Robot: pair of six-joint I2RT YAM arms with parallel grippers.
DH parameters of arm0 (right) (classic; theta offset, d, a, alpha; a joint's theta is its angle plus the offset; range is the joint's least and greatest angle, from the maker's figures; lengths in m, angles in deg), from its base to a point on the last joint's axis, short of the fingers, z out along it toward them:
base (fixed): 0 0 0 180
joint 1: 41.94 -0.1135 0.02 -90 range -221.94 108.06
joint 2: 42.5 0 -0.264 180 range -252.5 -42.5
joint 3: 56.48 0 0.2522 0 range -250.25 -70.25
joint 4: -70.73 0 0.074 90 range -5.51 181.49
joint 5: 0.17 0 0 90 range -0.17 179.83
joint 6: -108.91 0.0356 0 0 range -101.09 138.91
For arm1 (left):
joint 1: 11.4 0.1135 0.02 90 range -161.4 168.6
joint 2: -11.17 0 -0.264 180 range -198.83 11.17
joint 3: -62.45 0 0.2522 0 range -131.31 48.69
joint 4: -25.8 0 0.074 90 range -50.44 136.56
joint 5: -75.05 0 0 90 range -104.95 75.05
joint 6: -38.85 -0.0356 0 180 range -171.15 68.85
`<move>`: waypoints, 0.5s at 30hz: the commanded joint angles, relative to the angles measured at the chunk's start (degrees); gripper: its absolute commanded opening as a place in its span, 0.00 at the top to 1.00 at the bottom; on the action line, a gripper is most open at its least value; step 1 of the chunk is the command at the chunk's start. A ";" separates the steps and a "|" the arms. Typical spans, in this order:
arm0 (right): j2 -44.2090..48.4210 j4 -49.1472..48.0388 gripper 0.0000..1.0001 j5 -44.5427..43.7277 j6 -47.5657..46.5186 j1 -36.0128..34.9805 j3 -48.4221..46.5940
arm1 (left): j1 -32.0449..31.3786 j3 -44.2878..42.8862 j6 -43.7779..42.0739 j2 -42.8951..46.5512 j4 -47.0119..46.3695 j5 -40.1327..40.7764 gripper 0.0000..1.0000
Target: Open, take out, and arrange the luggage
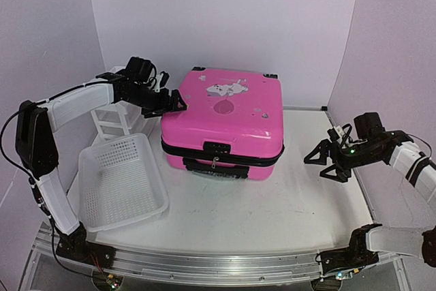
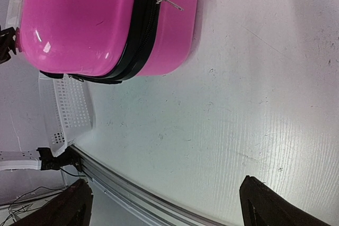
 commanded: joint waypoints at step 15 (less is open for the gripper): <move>2.58 0.10 0.02 -3.26 0.46 -0.36 -0.70 | -15.54 -11.47 2.00 -6.29 -5.27 -15.82 0.06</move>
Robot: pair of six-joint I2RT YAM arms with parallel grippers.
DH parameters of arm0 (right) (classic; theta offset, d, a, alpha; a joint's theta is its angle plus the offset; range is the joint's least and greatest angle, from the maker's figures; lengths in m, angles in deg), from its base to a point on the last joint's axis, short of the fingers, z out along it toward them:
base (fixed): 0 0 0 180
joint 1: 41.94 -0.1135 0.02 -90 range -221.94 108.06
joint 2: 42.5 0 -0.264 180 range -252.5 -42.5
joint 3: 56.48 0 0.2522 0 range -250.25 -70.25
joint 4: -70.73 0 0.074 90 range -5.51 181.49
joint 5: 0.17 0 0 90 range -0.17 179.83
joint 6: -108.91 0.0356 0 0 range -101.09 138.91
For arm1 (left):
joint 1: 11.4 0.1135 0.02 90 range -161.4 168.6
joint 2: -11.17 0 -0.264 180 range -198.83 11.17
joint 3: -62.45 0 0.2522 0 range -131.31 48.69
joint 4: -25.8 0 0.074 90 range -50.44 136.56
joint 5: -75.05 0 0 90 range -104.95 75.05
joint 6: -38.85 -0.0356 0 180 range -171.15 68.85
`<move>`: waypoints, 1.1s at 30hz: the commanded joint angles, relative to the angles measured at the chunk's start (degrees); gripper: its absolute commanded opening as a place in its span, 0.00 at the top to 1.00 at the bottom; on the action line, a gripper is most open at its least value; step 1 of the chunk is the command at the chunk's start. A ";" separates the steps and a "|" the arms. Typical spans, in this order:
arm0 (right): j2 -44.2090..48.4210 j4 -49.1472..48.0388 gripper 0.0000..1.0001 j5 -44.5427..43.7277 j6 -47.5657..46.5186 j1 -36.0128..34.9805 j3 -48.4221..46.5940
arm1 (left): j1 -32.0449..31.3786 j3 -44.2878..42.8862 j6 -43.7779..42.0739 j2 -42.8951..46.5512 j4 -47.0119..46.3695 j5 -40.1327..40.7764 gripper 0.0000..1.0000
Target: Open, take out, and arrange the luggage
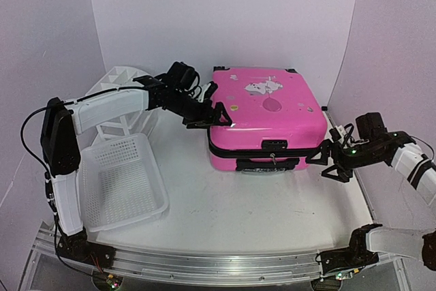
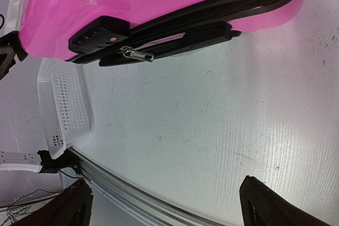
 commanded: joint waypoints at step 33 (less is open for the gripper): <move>-35.73 8.26 0.02 -7.04 -0.73 8.93 -41.50 | 4.23 -4.71 3.10 -2.13 -5.40 -6.14 0.06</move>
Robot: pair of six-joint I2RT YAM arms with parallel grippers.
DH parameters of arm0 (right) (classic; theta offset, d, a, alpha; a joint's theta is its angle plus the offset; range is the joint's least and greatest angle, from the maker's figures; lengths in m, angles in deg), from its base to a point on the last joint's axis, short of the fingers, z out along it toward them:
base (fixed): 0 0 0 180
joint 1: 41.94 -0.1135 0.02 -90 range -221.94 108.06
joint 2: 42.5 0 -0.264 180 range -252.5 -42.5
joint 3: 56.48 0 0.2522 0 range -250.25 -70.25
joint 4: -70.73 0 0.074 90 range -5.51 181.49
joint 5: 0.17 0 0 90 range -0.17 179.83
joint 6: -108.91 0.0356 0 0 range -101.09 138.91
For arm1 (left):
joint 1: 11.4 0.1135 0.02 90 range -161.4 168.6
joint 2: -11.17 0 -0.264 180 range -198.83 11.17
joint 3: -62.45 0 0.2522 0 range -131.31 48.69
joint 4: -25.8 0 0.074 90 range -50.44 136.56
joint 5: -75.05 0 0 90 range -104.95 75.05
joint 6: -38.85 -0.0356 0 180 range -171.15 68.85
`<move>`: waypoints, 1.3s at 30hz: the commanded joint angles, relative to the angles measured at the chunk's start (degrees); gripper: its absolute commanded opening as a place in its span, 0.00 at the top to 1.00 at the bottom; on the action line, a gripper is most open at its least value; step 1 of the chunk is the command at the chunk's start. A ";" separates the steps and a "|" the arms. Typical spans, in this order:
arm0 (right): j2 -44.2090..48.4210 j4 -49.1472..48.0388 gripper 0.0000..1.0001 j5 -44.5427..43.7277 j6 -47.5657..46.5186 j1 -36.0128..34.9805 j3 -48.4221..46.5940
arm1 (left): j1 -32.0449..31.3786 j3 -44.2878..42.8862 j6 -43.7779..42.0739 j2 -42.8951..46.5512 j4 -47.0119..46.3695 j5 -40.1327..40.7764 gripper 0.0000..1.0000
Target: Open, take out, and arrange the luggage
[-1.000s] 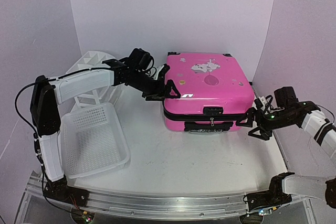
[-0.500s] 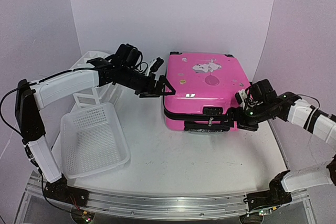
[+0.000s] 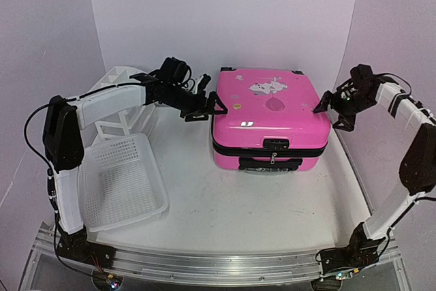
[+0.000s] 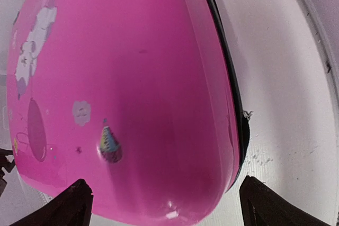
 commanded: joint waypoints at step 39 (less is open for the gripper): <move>6.32 -2.59 0.02 14.26 0.79 1.31 13.60 | -35.11 10.96 -5.33 -17.82 -54.84 63.96 0.58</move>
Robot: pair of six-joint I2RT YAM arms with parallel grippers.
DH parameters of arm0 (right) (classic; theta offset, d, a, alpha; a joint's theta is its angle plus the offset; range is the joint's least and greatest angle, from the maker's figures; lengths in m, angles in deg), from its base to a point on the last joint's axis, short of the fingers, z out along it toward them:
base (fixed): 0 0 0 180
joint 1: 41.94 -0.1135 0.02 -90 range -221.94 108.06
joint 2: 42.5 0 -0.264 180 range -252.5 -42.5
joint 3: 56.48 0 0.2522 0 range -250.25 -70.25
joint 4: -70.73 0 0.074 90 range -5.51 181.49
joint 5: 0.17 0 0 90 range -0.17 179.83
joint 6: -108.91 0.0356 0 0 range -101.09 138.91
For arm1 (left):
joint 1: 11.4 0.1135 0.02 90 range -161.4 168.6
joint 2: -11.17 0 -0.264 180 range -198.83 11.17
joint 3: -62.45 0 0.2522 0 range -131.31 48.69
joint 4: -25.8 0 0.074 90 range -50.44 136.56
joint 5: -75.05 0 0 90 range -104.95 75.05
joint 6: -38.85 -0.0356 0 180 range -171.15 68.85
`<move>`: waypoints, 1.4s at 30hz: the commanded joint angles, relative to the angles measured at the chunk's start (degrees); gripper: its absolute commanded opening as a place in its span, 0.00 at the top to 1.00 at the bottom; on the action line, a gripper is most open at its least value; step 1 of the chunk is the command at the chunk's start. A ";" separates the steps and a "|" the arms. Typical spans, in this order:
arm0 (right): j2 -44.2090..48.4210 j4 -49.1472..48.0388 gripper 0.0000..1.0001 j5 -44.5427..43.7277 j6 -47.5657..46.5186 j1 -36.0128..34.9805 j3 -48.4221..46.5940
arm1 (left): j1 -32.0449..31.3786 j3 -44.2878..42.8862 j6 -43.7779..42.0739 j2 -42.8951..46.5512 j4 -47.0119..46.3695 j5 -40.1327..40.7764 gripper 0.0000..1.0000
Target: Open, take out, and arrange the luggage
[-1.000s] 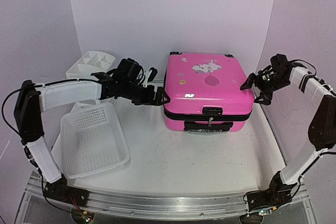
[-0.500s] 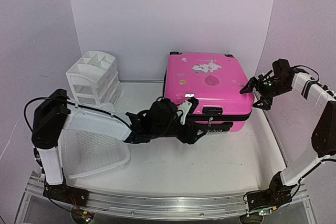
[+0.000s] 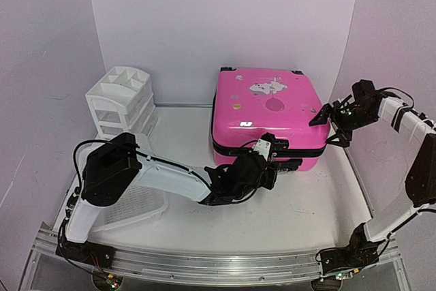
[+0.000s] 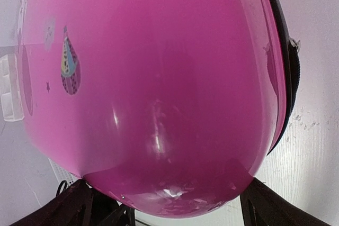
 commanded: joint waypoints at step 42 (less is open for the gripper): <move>19.13 -3.30 0.03 -6.29 13.64 -0.33 17.17 | 0.02 -6.66 -3.83 -3.47 0.20 12.17 1.00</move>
